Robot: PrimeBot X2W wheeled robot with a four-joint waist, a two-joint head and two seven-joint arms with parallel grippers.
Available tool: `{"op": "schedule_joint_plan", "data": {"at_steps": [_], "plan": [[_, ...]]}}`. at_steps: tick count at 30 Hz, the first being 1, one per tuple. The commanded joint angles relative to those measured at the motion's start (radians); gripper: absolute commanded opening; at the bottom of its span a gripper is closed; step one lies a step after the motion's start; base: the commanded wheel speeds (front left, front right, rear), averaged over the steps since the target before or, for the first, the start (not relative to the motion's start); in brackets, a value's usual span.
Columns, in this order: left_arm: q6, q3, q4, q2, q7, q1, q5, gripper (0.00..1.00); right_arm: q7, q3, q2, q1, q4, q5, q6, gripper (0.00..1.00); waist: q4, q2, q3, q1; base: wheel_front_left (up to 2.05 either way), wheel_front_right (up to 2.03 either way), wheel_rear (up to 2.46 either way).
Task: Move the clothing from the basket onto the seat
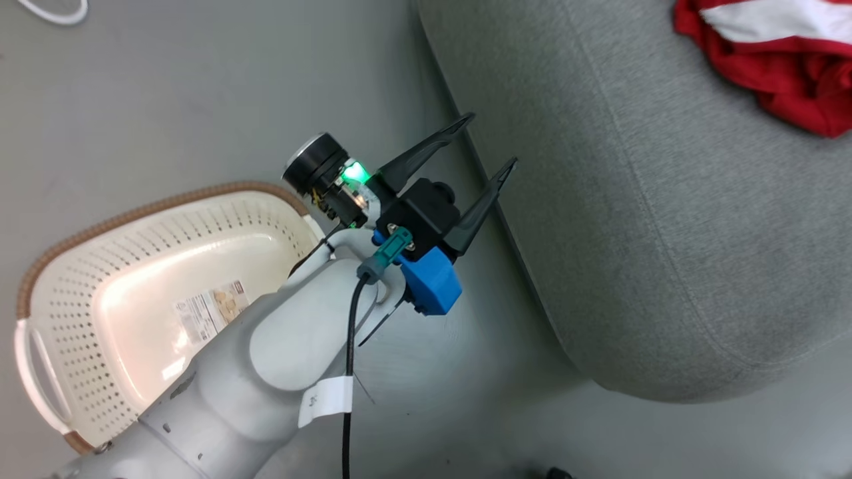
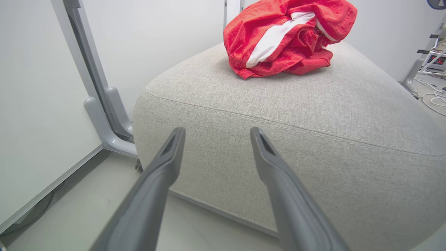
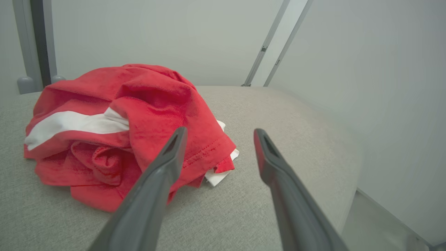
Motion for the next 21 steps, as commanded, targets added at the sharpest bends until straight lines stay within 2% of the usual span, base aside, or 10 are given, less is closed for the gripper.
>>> {"op": "schedule_joint_plan", "data": {"at_steps": [1, 5, 9, 16, 21], "plan": [[0.011, 0.015, 0.009, 0.004, -0.010, 0.027, -0.011, 1.00, -0.001, 0.004, 0.004, 0.044, -0.025, -0.013, 0.000, 1.00, -0.001, -0.0001, -0.084, 0.0000, 0.00, 0.00, 0.00], [0.033, 0.056, 0.007, 0.003, -0.018, 0.075, -0.039, 1.00, -0.001, 0.032, 0.004, 0.119, -0.103, -0.026, 0.000, 1.00, 0.010, -0.0001, -0.170, 0.0000, 0.00, 0.00, 0.00], [0.060, 0.131, -0.053, 0.008, -0.019, 0.133, -0.049, 1.00, -0.001, 0.079, 0.008, 0.166, -0.177, -0.033, 0.000, 1.00, 0.036, -0.0001, -0.240, 0.0000, 0.00, 0.00, 0.00], [0.096, 0.285, -0.163, 0.031, -0.019, 0.237, -0.020, 1.00, 0.000, 0.227, 0.036, 0.199, -0.266, -0.042, 0.000, 1.00, 0.112, -0.0001, -0.318, 0.0000, 0.00, 0.00, 0.00], [0.106, 0.384, -0.200, 0.033, -0.019, 0.307, 0.005, 1.00, 0.000, 0.321, 0.054, 0.209, -0.298, -0.032, 0.000, 1.00, 0.177, -0.0001, -0.360, 0.0000, 0.00, 0.00, 0.00]]}}
